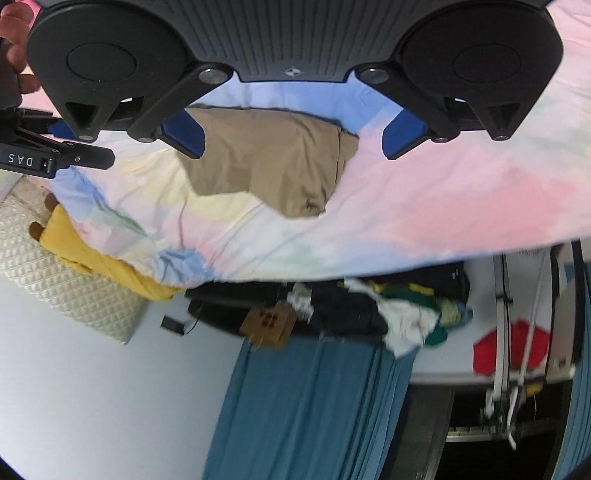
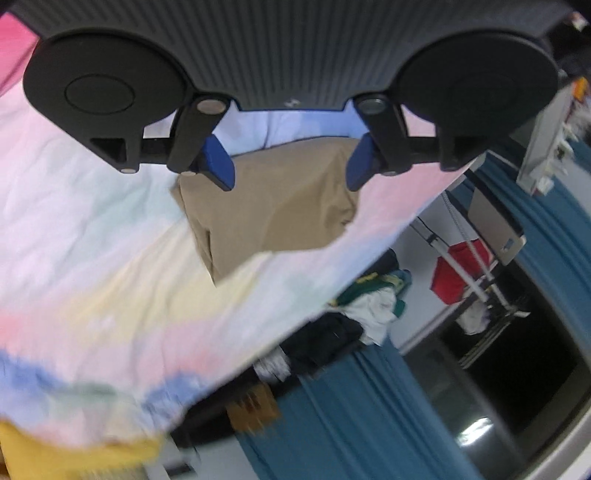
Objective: Fold clothes
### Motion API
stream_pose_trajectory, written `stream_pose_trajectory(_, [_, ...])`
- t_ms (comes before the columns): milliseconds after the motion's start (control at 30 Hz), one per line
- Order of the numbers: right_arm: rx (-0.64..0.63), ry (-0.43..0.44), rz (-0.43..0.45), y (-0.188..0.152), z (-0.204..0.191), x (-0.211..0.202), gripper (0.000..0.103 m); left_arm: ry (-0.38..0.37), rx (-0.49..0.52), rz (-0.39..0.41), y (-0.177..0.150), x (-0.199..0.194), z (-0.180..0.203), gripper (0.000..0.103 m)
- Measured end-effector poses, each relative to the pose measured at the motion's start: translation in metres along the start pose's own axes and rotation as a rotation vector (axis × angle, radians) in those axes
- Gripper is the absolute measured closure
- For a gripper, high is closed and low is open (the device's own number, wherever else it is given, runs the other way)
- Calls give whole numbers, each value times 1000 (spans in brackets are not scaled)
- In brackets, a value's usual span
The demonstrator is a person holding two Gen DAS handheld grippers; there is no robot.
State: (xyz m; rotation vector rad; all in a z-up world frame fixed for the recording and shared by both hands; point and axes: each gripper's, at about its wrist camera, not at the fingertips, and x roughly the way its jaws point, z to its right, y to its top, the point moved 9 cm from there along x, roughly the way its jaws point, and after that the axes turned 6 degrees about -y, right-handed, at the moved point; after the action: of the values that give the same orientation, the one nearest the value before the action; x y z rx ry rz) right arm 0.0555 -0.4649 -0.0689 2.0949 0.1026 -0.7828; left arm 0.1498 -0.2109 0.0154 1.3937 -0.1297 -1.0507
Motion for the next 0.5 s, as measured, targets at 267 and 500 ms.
stream_pose_trajectory(267, [-149, 16, 154, -13, -35, -84, 12, 63, 77, 102, -8, -108, 26, 0])
stream_pose_trajectory(500, [-225, -10, 223, -49, -43, -107, 12, 69, 104, 137, -38, -149, 31, 0])
